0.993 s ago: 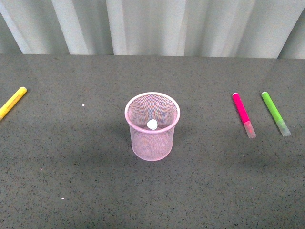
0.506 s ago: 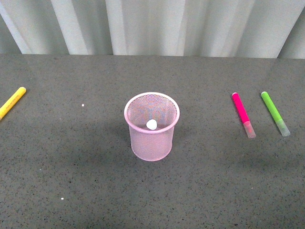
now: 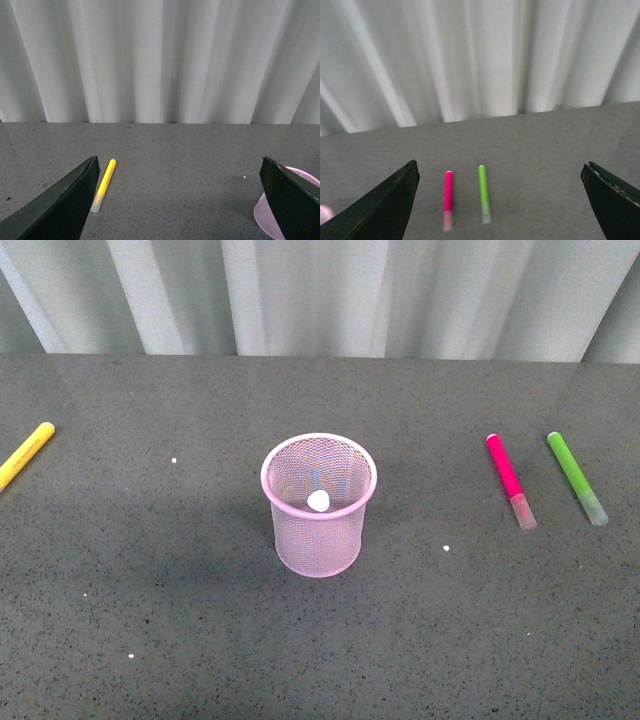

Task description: Insert purple and pink pens into pink cup

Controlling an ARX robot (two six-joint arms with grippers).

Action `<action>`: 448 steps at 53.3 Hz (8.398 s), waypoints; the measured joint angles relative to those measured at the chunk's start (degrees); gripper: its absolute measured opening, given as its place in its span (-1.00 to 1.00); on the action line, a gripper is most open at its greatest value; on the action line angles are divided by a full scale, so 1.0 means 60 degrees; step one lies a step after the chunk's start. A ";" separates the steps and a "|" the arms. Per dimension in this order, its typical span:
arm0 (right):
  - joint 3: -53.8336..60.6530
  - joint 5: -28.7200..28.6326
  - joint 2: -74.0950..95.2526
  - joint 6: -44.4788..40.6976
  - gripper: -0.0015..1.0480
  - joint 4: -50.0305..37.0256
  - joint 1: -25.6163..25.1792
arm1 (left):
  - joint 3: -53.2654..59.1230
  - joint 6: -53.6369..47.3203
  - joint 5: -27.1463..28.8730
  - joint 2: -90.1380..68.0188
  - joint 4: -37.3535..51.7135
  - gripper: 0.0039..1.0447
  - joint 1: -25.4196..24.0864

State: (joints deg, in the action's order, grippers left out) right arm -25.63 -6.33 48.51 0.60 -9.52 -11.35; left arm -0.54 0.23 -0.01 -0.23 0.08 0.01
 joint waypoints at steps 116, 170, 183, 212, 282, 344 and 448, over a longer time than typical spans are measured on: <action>-0.7311 0.1188 1.3497 0.0871 0.87 0.0747 0.3253 | 0.0000 0.0000 0.0000 0.0000 0.0000 0.88 0.0000; -0.5814 0.0849 1.2101 0.1042 -0.79 -0.3005 0.2572 | 0.0000 0.0000 0.0000 0.0000 0.0000 0.88 0.0000; -0.4054 -0.1005 0.8739 0.1330 -0.79 -0.5960 0.3049 | 0.0000 0.0000 0.0000 0.0000 0.0000 0.88 0.0000; -0.1931 -0.2204 0.9180 0.0998 -0.79 -1.0189 0.5151 | 0.0000 0.0000 0.0000 0.0000 0.0000 0.88 0.0000; -0.2331 -0.1931 1.1974 0.1956 -0.79 -1.1675 0.6313 | 0.0000 0.0000 0.0000 0.0000 0.0000 0.88 0.0000; -0.2259 -0.1115 1.1100 0.1883 0.87 -1.0954 0.4546 | 0.0000 0.0000 0.0000 0.0000 0.0000 0.88 0.0000; 0.3865 0.1049 -0.5206 -0.0091 -0.93 -0.0900 0.1858 | 0.0000 0.0000 0.0004 0.0000 -0.0007 0.88 0.0000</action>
State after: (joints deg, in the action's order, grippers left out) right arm -2.44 -0.03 17.28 0.05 -14.92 -0.21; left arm -0.54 0.23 0.01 -0.23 0.03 0.01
